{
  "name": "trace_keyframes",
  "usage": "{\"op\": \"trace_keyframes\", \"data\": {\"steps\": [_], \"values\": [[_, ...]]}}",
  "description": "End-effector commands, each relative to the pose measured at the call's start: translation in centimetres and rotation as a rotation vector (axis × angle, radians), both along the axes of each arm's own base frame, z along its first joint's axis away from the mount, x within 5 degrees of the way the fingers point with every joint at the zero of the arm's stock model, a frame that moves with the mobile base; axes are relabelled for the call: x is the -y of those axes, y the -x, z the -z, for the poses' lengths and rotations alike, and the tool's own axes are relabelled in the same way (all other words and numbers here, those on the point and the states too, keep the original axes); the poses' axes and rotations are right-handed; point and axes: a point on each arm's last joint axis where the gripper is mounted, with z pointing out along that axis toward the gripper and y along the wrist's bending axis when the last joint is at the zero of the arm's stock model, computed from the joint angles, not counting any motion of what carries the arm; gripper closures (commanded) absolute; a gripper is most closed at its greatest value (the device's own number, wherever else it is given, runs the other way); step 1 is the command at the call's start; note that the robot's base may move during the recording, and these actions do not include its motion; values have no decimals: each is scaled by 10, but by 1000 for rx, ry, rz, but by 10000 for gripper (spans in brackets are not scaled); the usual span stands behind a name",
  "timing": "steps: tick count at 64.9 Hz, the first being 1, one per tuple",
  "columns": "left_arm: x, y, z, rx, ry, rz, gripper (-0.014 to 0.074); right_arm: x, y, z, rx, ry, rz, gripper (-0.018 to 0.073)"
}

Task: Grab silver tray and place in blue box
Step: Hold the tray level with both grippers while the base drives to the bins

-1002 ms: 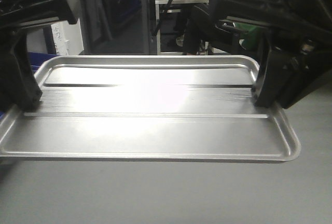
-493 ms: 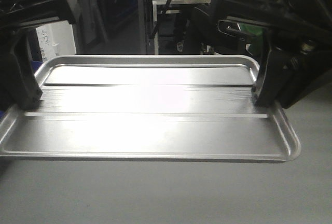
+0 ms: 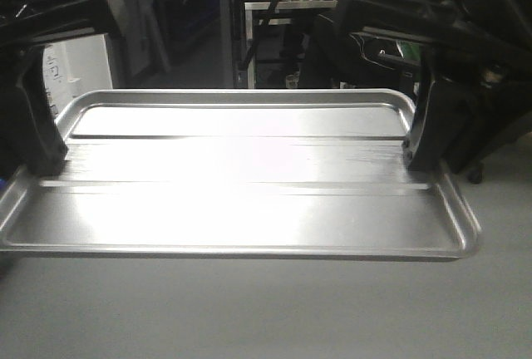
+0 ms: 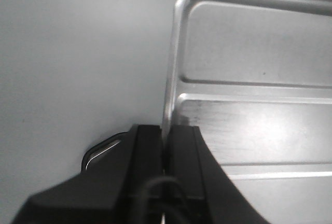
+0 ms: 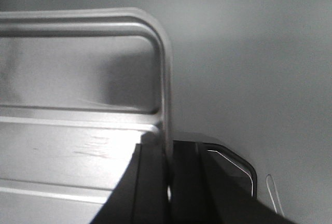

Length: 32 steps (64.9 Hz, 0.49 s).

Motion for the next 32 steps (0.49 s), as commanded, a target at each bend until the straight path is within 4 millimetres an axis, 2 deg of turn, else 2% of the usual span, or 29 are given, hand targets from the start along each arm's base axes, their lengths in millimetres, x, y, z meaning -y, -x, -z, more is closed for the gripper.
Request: {"op": "trace_keyframes", "data": {"steps": [1,32], "values": [[-2,0,-14,55,20,-5,701,4,-1,-13,63,2,-11,510],[-2,-1,-13,58,15,-3,701,3,-1,-13,62,2,-11,510]]}}
